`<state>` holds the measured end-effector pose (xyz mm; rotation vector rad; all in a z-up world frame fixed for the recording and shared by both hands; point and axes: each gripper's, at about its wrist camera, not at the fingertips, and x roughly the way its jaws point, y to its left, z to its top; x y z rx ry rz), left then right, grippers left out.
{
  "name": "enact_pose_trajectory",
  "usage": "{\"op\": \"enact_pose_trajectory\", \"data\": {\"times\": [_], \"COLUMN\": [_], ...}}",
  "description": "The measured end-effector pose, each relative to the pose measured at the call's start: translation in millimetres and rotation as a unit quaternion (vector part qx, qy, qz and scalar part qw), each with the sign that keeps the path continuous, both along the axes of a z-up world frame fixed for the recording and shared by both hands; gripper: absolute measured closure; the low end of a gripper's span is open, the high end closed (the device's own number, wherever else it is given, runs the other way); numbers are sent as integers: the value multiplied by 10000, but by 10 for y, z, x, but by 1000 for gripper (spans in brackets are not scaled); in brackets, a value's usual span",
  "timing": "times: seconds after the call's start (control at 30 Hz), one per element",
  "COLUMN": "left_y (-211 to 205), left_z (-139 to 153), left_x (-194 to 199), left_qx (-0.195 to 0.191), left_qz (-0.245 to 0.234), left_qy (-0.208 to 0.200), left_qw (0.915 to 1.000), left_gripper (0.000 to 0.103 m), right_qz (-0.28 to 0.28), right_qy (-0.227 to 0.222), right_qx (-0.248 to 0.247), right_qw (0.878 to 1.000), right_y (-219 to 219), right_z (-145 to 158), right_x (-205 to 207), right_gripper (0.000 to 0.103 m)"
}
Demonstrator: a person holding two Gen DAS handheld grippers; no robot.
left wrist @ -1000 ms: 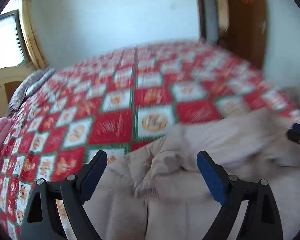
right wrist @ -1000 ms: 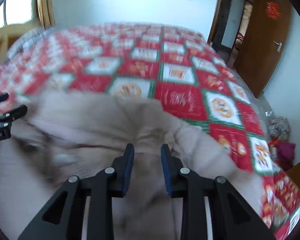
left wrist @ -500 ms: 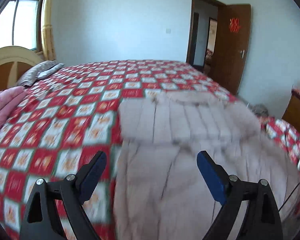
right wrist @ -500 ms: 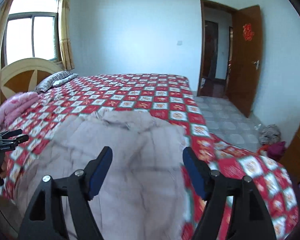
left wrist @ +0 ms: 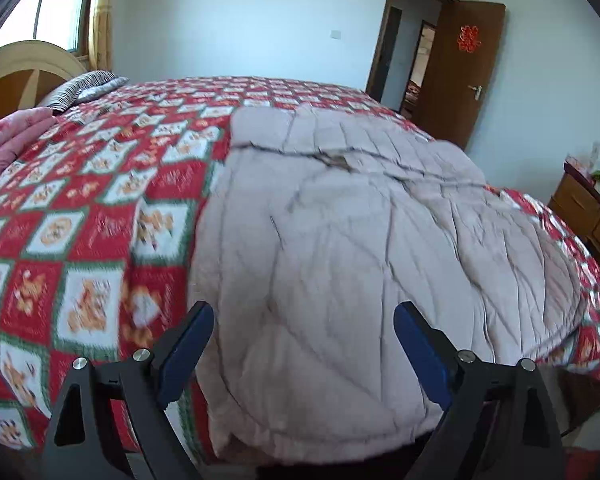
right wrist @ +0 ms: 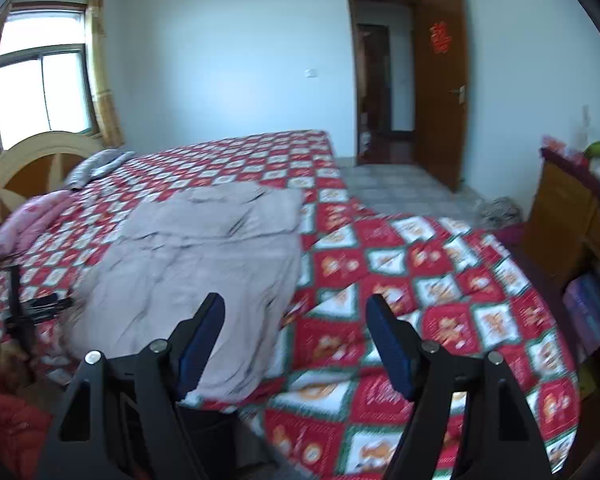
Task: Fold large clothes
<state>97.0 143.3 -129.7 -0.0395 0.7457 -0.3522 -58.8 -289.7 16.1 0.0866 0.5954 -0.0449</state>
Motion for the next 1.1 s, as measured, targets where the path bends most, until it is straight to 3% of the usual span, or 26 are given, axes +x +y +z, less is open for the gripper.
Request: {"op": "enact_pose_trajectory", "data": {"times": [0.13, 0.27, 0.5, 0.6, 0.8, 1.1], "left_y": [-24, -27, -35, -99, -268, -274], "left_z": [-95, -183, -326, -351, -381, -397], "left_x": [-69, -82, -94, -106, -145, -129], "left_qx": [-84, -139, 222, 609, 1311, 1335], "left_qz": [23, 108, 284, 351, 383, 452], "left_qy": [118, 218, 415, 400, 257, 341], "left_qw": [9999, 9996, 9985, 9967, 9903, 9894], "left_gripper": [11, 11, 11, 11, 11, 11], "right_qz": [163, 252, 171, 20, 1, -60], "right_qy": [257, 513, 1068, 1122, 1147, 1113], "right_qx": [-154, 233, 359, 201, 427, 231], "right_qw": [9994, 9981, 9935, 9935, 9925, 9935], "right_y": [162, 195, 287, 314, 329, 330], "right_z": [-278, -658, -1253, -1335, -1407, -1301], "right_x": [102, 370, 693, 754, 722, 456], "right_gripper": [28, 28, 28, 28, 28, 28]}}
